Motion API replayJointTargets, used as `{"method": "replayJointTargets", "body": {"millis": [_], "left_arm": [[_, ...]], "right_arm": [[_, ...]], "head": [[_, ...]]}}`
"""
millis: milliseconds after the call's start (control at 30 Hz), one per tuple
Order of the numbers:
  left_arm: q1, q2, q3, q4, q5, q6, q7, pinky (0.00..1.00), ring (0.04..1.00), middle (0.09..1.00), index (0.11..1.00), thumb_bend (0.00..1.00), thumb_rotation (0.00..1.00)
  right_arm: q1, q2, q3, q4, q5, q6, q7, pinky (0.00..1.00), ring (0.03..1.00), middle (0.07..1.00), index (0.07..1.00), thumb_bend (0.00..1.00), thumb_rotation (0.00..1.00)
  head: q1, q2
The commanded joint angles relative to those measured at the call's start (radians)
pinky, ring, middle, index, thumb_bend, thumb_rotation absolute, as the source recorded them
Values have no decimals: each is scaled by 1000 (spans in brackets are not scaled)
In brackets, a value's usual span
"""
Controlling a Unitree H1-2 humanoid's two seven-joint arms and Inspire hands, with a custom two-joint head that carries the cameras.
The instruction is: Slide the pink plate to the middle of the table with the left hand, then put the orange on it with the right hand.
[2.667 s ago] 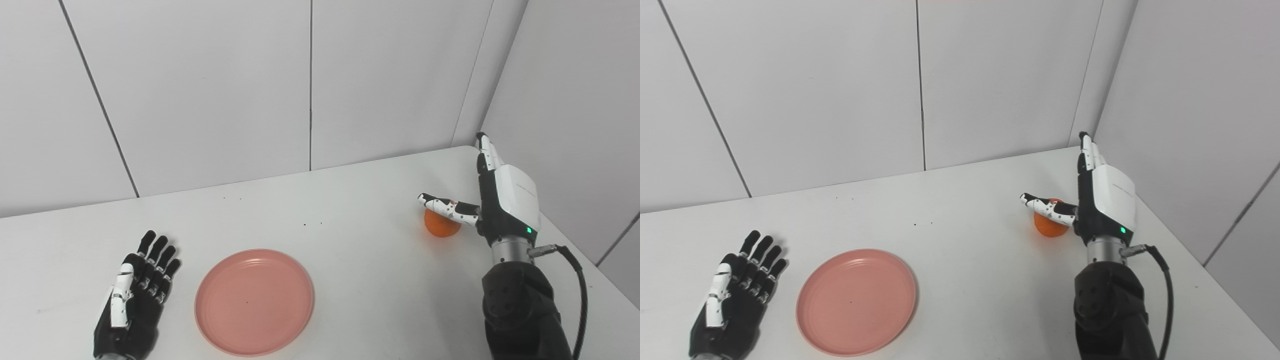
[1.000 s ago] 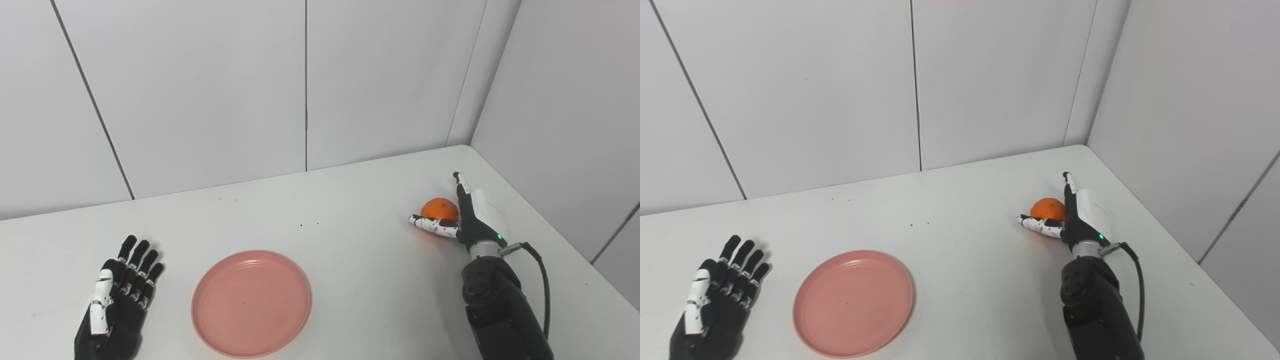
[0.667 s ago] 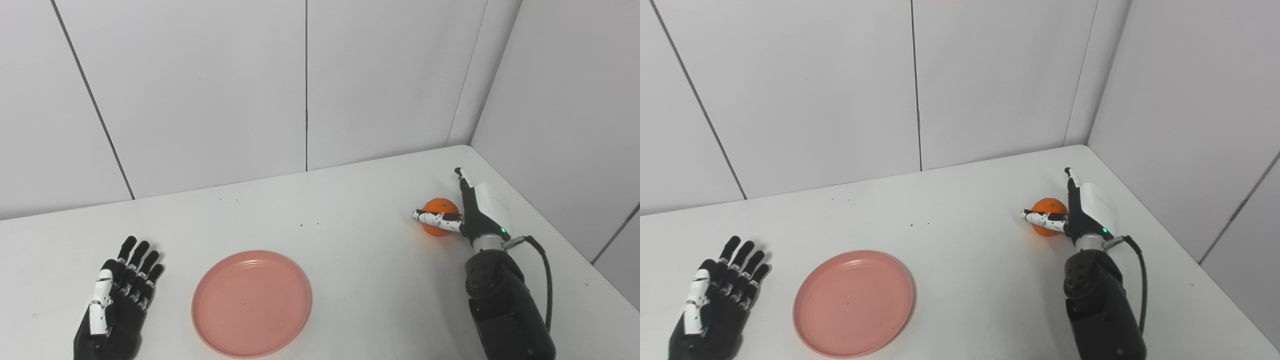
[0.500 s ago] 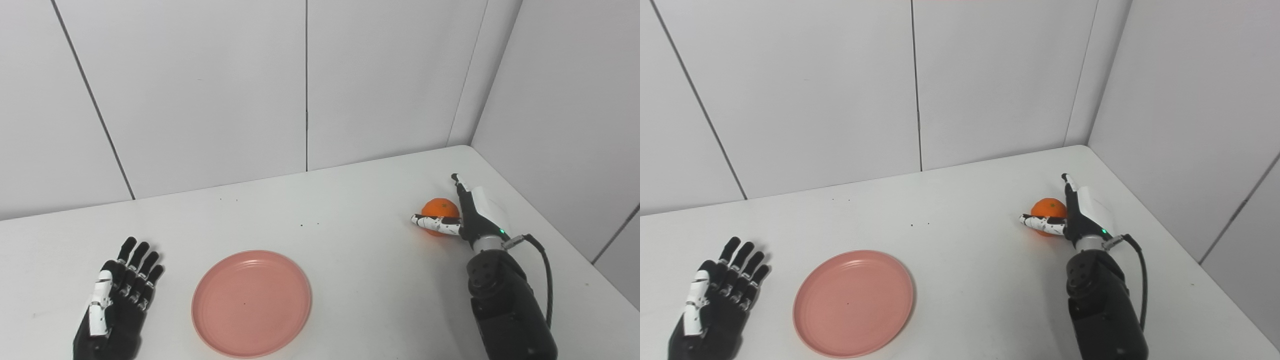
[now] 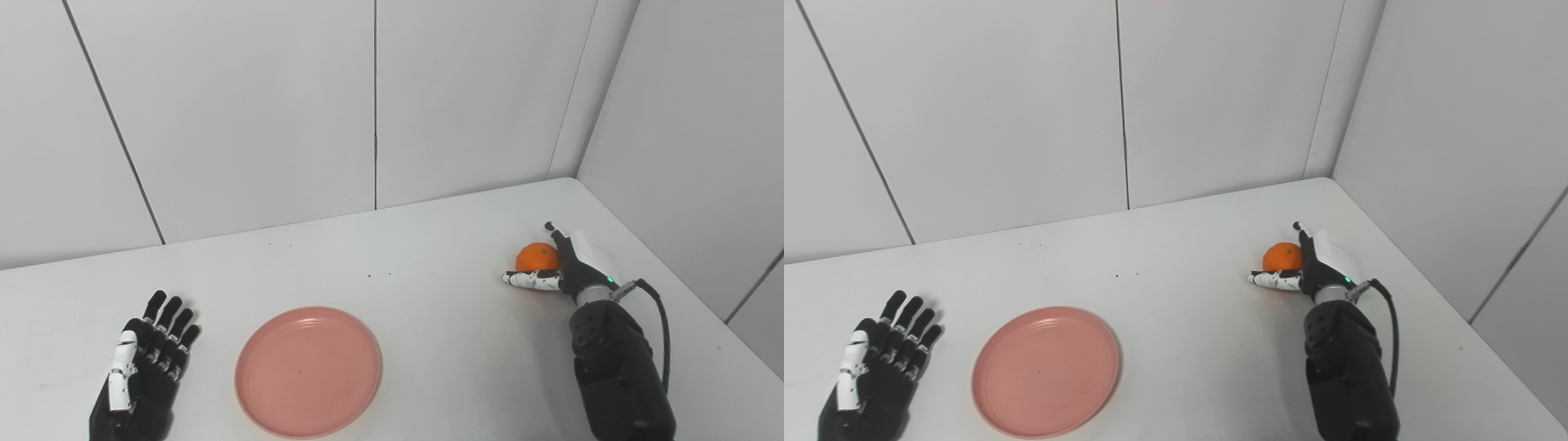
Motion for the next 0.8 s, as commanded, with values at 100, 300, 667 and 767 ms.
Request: {"method": "replayJointTargets", "body": {"millis": [100,300,667,767], "left_arm": [[38,3,-4,7,14,70,36,1000,1000,1000,1000,306,1000],[41,0,-4,-4,10,78,42,1000,1000,1000,1000,298,1000],[43,2,-6,-9,10,80,38,1000,1000,1000,1000,301,1000],[44,1,-5,-12,4,80,36,1000,1000,1000,1000,296,1000]], "right_arm": [[-38,-3,-23,-9,23,-4,-24,524,683,736,891,993,341],[-27,-18,-1,11,110,-5,-101,555,686,754,797,959,311],[-24,-81,101,71,182,-8,-216,414,487,565,559,789,185],[-26,-89,115,79,200,-5,-227,334,414,494,492,544,147]], "head": [[1,3],[3,5],[10,7],[12,7]]}}
